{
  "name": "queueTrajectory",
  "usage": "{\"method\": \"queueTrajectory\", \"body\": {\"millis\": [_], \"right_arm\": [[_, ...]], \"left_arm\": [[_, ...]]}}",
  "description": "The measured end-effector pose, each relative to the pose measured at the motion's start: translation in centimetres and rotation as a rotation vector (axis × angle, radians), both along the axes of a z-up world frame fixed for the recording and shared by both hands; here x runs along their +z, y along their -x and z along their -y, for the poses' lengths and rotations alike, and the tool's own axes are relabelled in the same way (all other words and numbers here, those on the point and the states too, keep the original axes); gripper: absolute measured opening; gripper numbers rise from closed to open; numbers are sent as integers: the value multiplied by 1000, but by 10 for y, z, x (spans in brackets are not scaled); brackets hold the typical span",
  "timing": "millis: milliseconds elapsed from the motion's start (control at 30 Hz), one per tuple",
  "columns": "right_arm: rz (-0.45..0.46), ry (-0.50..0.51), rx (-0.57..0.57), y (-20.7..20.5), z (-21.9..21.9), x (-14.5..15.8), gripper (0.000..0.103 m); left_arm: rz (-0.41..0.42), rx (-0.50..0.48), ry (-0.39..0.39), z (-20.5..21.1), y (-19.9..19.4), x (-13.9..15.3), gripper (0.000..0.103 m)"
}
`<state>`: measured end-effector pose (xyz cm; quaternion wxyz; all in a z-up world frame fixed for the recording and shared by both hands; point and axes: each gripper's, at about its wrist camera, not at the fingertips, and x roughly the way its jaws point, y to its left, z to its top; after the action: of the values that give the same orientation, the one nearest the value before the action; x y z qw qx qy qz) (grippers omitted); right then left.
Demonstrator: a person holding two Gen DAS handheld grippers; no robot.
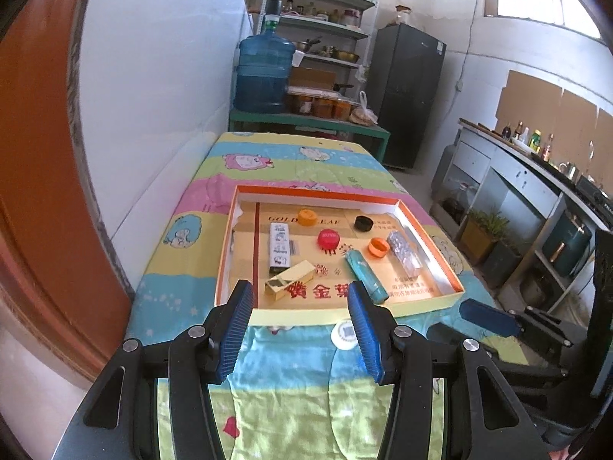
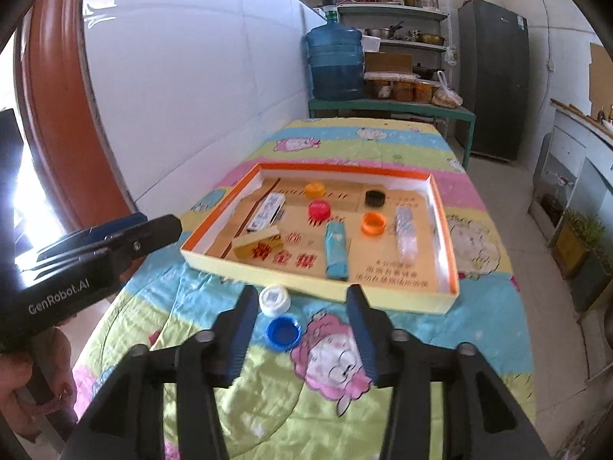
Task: Organize rigid objects
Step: 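Move both tools back out of the tray toward the white and blue caps, then grasp the blue cap with the right tool while the left tool grasps the white QR-label cap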
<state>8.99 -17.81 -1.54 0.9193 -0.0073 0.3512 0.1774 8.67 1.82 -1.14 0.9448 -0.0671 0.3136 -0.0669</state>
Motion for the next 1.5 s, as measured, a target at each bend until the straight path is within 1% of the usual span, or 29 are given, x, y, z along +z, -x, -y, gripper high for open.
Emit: {"method": "queueTrajectory", "body": {"millis": [200, 467, 733, 867, 900, 933, 967, 1067, 1200, 1267, 1367, 1500], "right_arm": [[-48, -7, 8, 3, -4, -24, 49], [-103, 55, 44, -3, -20, -55, 49], [-141, 120, 54, -21, -35, -74, 49], [-141, 129, 50, -27, -37, -75, 49], [-143, 128, 47, -28, -37, -75, 45], [-141, 128, 39, -28, -36, -75, 37], [-140, 128, 35, -30, -36, -75, 31], [-153, 98, 34, -29, -28, -73, 30], [-144, 94, -16, -20, -7, -69, 30], [-144, 83, -39, -16, 4, -68, 30], [-142, 58, -63, -8, 17, -64, 30], [-139, 43, -80, -2, 28, -62, 30]], "left_arm": [[-18, -2, 6, -2, 4, -18, 53], [-63, -3, 13, -5, 4, -42, 53], [-87, -7, 18, -7, -1, -50, 53], [-114, -17, 25, -6, -7, -56, 53], [-118, -21, 25, -5, -9, -57, 53], [-122, -26, 24, -3, -10, -58, 53], [-126, -34, 22, -1, -11, -59, 53], [-149, -69, 16, 9, -17, -63, 53], [-191, -146, 11, 30, -31, -70, 53], [-209, -167, 2, 42, -39, -75, 53], [-232, -181, -23, 57, -51, -84, 53], [-260, -160, -54, 64, -61, -96, 53]]}}
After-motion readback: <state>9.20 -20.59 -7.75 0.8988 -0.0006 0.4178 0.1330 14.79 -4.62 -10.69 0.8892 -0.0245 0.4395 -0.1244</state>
